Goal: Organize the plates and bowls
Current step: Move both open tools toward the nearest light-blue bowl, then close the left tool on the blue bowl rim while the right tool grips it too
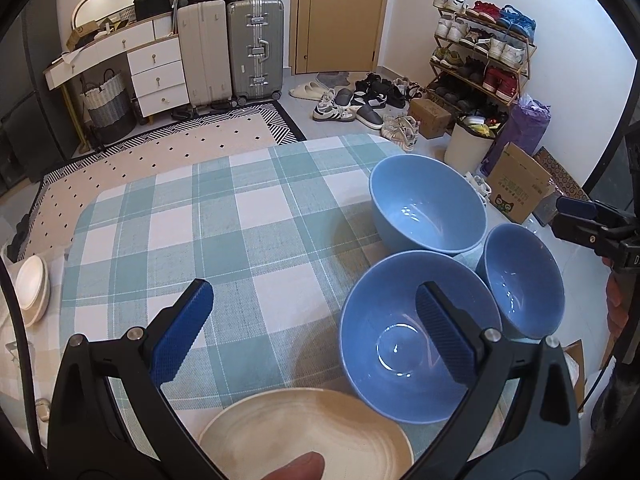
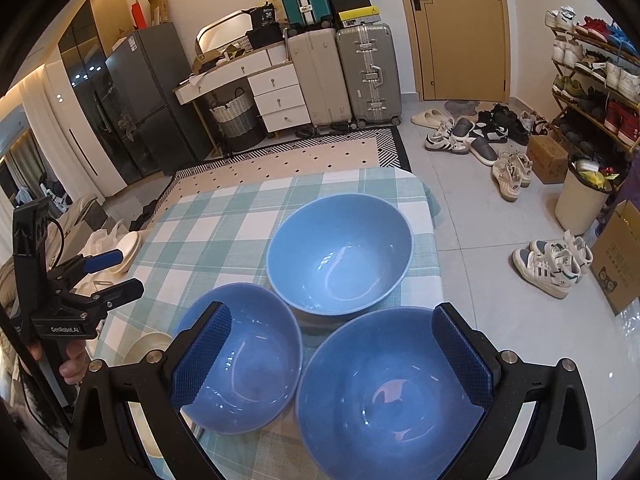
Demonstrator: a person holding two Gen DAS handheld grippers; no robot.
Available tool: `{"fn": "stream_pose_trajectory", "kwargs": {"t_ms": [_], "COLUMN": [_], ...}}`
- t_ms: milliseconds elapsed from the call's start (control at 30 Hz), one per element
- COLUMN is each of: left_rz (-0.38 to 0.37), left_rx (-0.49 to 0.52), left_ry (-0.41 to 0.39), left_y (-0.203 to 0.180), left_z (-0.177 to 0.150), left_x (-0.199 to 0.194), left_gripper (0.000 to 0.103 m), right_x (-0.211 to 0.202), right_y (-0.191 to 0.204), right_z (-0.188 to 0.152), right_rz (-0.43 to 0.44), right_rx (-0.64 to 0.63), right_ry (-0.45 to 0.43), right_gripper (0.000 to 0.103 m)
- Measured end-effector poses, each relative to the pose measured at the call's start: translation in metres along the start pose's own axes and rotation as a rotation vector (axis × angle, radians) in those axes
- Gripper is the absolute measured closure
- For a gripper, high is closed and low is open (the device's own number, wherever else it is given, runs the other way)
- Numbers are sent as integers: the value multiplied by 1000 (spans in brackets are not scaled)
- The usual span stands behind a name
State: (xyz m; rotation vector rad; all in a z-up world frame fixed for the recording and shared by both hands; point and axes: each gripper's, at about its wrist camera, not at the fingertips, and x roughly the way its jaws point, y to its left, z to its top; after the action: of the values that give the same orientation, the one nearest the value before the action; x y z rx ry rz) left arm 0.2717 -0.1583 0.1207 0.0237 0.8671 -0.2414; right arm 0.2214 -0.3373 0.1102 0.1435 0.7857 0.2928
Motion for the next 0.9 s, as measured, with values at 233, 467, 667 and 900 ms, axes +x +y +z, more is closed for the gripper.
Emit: {"fn": "stream_pose_trajectory", "kwargs": {"t_ms": [233, 467, 667, 900], "left_rz": [1, 1, 0, -5], "left_rx": [0, 4, 7, 2], "left_ry": [17, 31, 45, 59], "left_y": [-1, -5, -7, -8], "left_z": [11, 18, 22, 27], "left_x": [21, 40, 56, 74], "left_gripper": [2, 2, 2, 2], "right_x": [11, 27, 34, 47], "right_y": [-8, -16, -20, -25], "right_z": [7, 14, 17, 21], "right_rz": [-3, -10, -19, -28], "right_rx": [-3, -9, -9, 2], "right_ry": [9, 30, 34, 54], "right_gripper": [1, 1, 1, 1]}}
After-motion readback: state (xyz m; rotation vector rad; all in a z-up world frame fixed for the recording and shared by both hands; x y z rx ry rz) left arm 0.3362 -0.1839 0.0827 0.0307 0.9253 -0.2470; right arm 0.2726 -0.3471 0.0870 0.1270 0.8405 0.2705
